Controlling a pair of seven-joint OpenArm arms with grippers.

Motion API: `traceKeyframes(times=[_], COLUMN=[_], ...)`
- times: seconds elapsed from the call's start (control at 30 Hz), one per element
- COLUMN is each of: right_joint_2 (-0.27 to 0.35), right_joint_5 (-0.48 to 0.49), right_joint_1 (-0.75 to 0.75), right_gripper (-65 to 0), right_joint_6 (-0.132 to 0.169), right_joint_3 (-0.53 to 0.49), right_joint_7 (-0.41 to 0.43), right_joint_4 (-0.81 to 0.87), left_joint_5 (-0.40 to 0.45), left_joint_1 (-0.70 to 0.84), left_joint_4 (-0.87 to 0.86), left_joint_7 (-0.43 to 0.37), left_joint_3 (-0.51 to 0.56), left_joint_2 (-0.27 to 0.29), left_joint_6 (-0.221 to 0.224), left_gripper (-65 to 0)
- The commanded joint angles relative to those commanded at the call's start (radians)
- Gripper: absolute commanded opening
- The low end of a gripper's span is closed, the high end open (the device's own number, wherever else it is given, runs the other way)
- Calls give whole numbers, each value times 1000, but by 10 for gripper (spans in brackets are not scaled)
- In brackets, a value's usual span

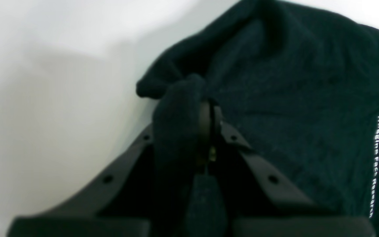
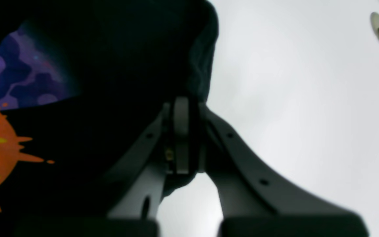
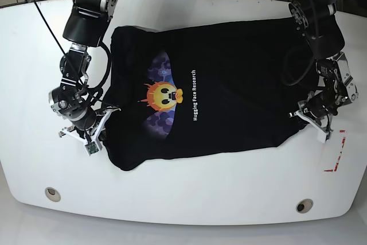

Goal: Layout the t-shirt on the table in an organized manner, then fold the t-shirt properly
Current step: 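Lift the hem with both grippers, raising the shirt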

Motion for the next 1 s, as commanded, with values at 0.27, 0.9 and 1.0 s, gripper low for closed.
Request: traceKeyframes(times=[0.27,0.9,1.0], right_joint_2=[-20,-21,-23], right_joint_5=[-2,-8,-8], right_joint_1=[-72,-78,-80], right_gripper=[-648,-648,-648], right_joint_6=[0,0,0], right_joint_3=[-3,-5,-5], right_joint_7=[-38,-41,-41], right_joint_4=[126,133,132], left_joint_5=[0,2,2], left_joint_1=[74,63,64], left_joint_4=[247,356,353], left_joint_7=[46,57,57], left_joint_3=[-3,3,2], left_joint_2=[-2,-2,-2], left_joint_6=[0,0,0], left_gripper=[-650,-650,-650])
